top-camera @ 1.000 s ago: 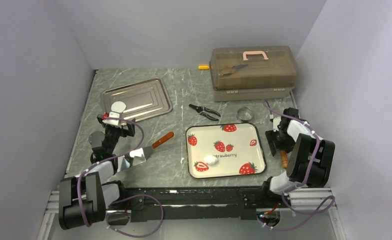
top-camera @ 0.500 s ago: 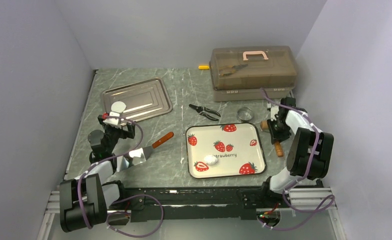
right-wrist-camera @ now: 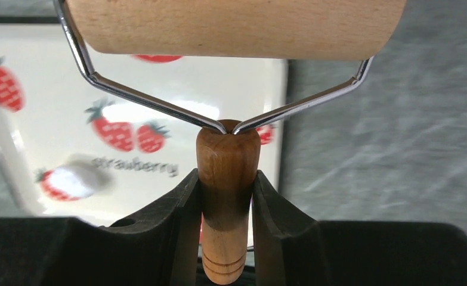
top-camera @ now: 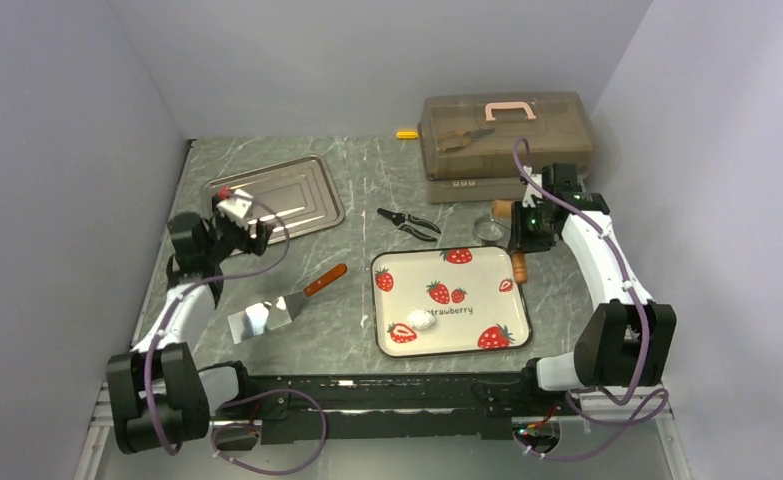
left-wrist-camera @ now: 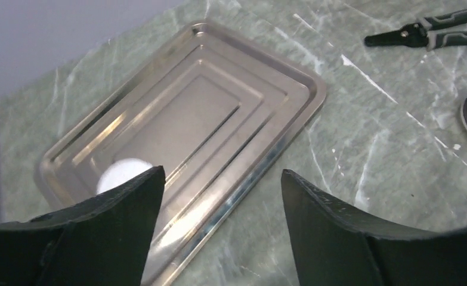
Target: Roll out the dumpling wrappers from the dough
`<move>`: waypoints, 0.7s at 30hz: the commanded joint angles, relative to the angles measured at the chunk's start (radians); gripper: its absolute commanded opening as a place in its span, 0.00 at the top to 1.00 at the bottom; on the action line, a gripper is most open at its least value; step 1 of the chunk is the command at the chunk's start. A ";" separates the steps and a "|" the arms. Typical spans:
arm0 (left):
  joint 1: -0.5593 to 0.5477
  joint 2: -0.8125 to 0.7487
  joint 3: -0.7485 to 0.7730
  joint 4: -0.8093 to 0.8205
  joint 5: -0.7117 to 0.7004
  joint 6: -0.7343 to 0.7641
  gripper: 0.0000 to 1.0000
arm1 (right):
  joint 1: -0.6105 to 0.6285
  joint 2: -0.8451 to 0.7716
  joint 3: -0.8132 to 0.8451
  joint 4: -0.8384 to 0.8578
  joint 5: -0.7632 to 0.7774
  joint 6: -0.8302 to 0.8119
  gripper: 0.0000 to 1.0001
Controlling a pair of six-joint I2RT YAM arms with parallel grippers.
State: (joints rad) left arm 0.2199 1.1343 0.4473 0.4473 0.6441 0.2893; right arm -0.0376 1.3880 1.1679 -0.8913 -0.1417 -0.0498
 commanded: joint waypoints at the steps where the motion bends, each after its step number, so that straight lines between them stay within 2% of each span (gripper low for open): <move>1: -0.150 -0.087 0.318 -0.530 -0.009 0.291 0.25 | 0.094 -0.026 0.059 -0.047 -0.233 0.180 1.00; 3: -0.273 -0.120 0.416 -0.659 -0.064 0.377 0.23 | 0.162 -0.036 0.051 0.003 -0.327 0.237 1.00; 7: -0.576 -0.155 0.554 -0.830 -0.159 0.511 0.06 | 0.297 -0.035 0.039 0.123 -0.481 0.346 1.00; 11: -0.922 -0.088 0.687 -1.001 -0.449 0.664 0.04 | 0.383 -0.049 0.001 0.268 -0.623 0.446 1.00; 13: -1.042 -0.031 0.755 -1.063 -0.577 0.699 0.04 | 0.415 -0.042 -0.011 0.299 -0.666 0.473 1.00; 15: -1.097 0.020 0.825 -1.130 -0.599 0.732 0.06 | 0.425 -0.045 -0.030 0.336 -0.717 0.500 1.00; 18: -1.103 0.109 0.948 -1.211 -0.545 0.740 0.05 | 0.430 -0.066 -0.092 0.451 -0.784 0.588 1.00; 21: -1.139 0.186 1.051 -1.238 -0.562 0.798 0.05 | 0.432 -0.051 -0.086 0.433 -0.801 0.592 1.00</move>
State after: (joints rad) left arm -0.8864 1.2610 1.3590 -0.6788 0.1486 0.9871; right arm 0.3927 1.3666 1.0767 -0.5762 -0.8253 0.4610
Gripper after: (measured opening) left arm 0.954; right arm 0.329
